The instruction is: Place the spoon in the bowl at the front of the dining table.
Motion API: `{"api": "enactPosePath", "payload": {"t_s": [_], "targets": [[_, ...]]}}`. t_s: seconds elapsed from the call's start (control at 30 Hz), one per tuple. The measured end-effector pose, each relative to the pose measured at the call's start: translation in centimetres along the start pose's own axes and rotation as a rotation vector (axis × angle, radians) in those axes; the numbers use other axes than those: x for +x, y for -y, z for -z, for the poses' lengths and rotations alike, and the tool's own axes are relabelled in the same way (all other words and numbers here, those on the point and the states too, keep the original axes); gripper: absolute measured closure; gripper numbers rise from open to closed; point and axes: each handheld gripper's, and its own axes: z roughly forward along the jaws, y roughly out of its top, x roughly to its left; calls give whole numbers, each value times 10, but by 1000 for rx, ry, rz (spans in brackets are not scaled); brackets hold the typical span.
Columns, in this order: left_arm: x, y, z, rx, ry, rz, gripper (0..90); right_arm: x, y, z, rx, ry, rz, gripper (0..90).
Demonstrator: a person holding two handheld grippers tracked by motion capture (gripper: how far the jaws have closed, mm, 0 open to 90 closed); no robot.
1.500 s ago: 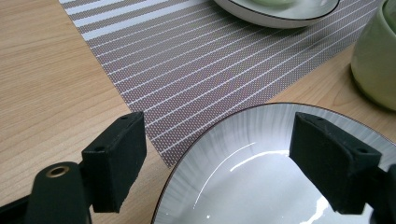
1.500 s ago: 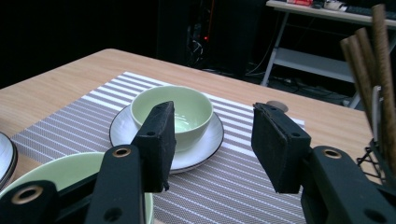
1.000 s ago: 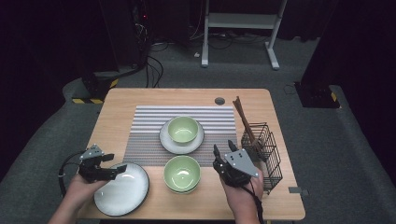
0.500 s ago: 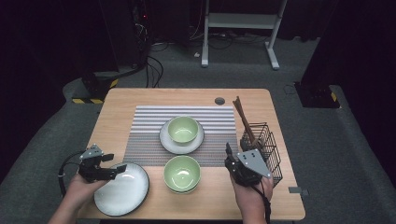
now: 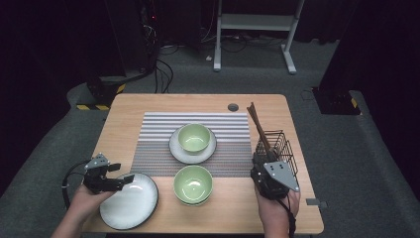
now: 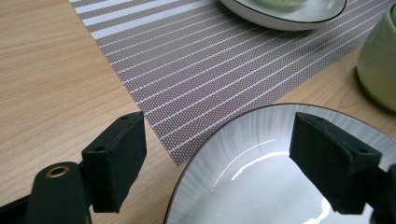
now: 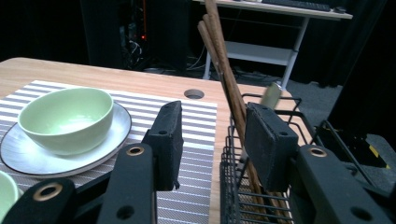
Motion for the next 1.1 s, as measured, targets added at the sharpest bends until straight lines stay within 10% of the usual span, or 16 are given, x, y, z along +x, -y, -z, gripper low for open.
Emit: {"api": "enactPosePath", "payload": {"t_s": [1.1], "targets": [[3,2,-1,10,-7,1,192,-17,-10,-16,16,45,-26,628]]}}
